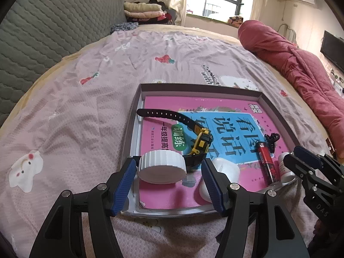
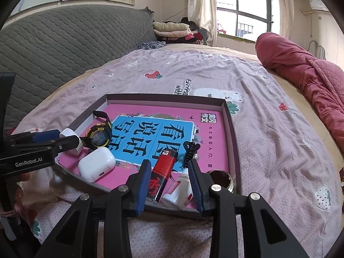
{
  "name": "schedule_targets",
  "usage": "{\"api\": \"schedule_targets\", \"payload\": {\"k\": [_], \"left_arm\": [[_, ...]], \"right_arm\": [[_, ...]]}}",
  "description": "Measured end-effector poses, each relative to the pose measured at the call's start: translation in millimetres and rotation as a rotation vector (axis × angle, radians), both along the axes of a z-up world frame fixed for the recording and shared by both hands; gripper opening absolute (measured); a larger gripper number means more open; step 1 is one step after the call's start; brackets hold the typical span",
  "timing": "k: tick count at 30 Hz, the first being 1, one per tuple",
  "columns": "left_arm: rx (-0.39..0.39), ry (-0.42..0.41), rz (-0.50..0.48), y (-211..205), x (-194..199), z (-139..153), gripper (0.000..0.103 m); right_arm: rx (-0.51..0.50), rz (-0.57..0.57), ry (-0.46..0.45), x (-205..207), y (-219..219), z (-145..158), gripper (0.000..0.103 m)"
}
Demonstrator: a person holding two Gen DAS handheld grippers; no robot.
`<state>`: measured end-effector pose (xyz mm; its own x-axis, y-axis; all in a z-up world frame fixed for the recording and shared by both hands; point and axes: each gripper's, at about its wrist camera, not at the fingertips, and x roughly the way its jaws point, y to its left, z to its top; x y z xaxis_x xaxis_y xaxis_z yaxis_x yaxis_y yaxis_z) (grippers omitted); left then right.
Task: Organize rigid objects
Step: 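Open the left tool to release the jar lid in the tray while the right tool withdraws, then withdraw both open tools back from the tray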
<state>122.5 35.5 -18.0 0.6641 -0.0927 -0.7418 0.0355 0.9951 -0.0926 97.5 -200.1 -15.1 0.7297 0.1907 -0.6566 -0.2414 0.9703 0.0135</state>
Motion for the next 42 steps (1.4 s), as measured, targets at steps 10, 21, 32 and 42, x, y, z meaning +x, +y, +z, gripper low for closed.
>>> {"api": "schedule_targets", "payload": {"k": [10, 21, 32, 42], "left_arm": [[0.009, -0.020, -0.007, -1, -14, 16, 0.069], [0.029, -0.046, -0.011, -6, -35, 36, 0.075], [0.045, -0.039, 0.008, -8, -57, 48, 0.075], [0.048, -0.030, 0.032, -7, -70, 50, 0.075]], "right_arm": [[0.013, -0.001, -0.018, -12, 1, 15, 0.044], [0.022, -0.023, -0.040, -27, -1, 33, 0.054], [0.021, -0.041, -0.035, -44, -2, 39, 0.055], [0.012, -0.041, -0.040, -59, -2, 43, 0.055]]}}
